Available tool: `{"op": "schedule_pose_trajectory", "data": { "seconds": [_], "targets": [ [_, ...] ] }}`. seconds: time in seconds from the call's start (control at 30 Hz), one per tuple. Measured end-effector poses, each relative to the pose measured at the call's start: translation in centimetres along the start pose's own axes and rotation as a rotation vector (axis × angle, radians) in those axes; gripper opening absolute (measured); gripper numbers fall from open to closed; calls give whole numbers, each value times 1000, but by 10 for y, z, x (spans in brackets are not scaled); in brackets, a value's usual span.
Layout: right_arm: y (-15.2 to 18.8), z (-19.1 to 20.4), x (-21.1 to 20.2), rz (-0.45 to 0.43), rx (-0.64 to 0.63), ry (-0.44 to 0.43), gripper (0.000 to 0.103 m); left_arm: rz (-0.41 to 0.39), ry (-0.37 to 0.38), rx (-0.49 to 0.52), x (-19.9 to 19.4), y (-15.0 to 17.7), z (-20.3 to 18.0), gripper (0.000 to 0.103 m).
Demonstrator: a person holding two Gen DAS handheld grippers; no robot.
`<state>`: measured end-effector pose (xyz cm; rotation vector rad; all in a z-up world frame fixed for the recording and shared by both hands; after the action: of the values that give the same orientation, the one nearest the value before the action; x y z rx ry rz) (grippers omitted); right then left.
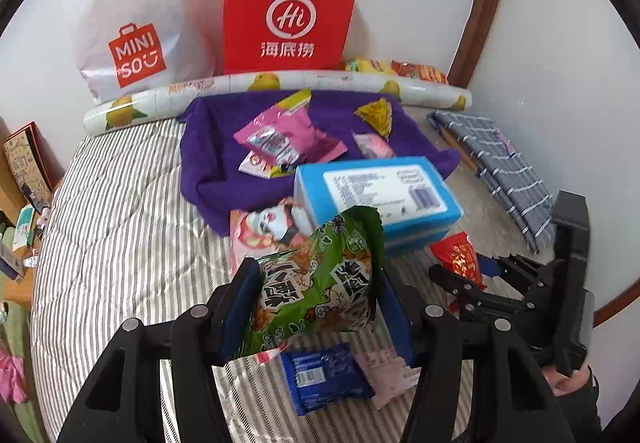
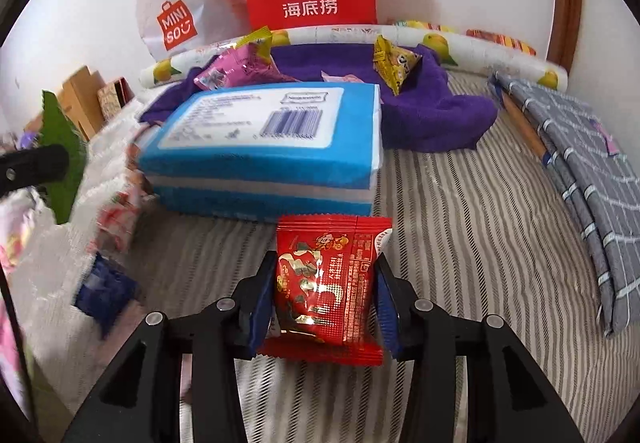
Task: Organize snacks
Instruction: 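Carry the green bag with left tool while right tool carries red packet over towel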
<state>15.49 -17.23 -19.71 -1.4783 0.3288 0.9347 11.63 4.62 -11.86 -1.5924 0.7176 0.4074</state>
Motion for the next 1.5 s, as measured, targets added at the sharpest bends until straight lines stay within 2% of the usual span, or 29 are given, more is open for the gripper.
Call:
{"op": "schedule_pose_trajectory", "data": {
  "seconds": [0.1, 0.23, 0.33, 0.57, 0.87, 1.1, 1.5],
  "targets": [
    [-15, 6, -20, -40, -15, -24, 45, -13, 11, -3, 0, -8, -3, 57],
    [-41, 18, -49, -114, -97, -10, 45, -18, 20, -6, 4, -20, -6, 57],
    [-56, 19, -53, -119, -103, -5, 45, -2, 25, -13, 11, -30, -7, 57],
    [-86, 12, -39, -97, -73, 3, 45, -38, 12, 14, 10, -53, -10, 57],
    [-138, 9, -24, -159, -69, -11, 45, -71, -10, 14, 24, -91, 1, 57],
    [-170, 3, 5, -171, -87, -10, 45, -68, -47, -24, 58, -111, 17, 57],
    [-196, -16, 65, -165, -29, -33, 45, -23, -94, -32, 116, -122, 37, 57]
  ]
}}
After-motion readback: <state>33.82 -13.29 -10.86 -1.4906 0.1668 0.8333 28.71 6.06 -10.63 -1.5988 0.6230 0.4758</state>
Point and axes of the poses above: each gripper's, at about its wrist camera, not at the fingertips, and x roughly the way its jaws point, z to its left, y to its underside, the point moved 2 cm from there along x, roughly the way its jaws point, and after that the axes turned 9 degrees about -z, right-handed, at the moved point
